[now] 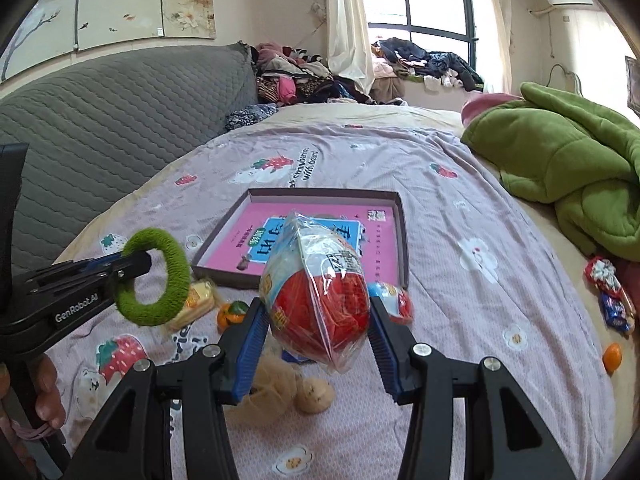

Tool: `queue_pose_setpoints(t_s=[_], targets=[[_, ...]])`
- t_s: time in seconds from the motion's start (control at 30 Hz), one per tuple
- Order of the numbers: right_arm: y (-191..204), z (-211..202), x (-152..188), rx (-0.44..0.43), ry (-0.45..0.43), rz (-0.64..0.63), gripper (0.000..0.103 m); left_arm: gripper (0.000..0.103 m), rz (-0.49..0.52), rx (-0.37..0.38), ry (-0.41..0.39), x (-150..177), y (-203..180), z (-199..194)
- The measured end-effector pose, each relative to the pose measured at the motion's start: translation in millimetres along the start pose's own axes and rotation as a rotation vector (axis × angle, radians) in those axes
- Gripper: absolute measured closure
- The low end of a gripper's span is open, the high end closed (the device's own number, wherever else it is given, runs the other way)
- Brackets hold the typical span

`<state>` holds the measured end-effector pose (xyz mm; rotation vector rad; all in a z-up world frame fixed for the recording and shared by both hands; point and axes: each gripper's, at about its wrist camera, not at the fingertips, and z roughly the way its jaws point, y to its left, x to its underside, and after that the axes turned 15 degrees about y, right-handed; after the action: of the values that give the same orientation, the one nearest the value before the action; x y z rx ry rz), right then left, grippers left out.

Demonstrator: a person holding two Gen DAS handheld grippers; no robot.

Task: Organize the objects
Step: 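Carry the green ring with the left gripper while the right gripper carries the egg to the tray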

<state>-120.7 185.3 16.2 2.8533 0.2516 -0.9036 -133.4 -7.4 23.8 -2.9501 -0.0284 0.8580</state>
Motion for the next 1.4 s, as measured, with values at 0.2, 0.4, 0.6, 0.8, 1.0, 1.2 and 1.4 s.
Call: queue_pose_setpoints(t_s=[0.2, 0.4, 0.6, 0.8, 1.0, 1.2, 1.4], targets=[[1, 8, -19, -0.001, -0.003, -0.011, 0.053, 0.090, 0.016, -0.012, -0.003, -19, -3, 11], [-3, 27, -46, 0.032, 0.000, -0.031, 0.053, 0.090, 0.021, -0.022, -0.002, -49, -2, 27], [-11, 56, -80, 0.032, 0.028, -0.029, 0.053, 0.090, 0.021, -0.006, 0.038, -85, 3, 55], [-26, 98, -121, 0.058, 0.088, -0.008, 0.053, 0.090, 0.011, -0.003, 0.077, -124, 10, 92], [-32, 148, -143, 0.079, 0.183, -0.013, 0.053, 0.090, 0.018, -0.012, 0.131, -155, 5, 131], [-29, 186, -155, 0.082, 0.243, -0.020, 0.053, 0.089, 0.005, -0.003, 0.210, -167, 4, 179], [-28, 217, -162, 0.124, 0.320, -0.032, 0.053, 0.087, 0.010, -0.024, 0.259, -170, 6, 211]])
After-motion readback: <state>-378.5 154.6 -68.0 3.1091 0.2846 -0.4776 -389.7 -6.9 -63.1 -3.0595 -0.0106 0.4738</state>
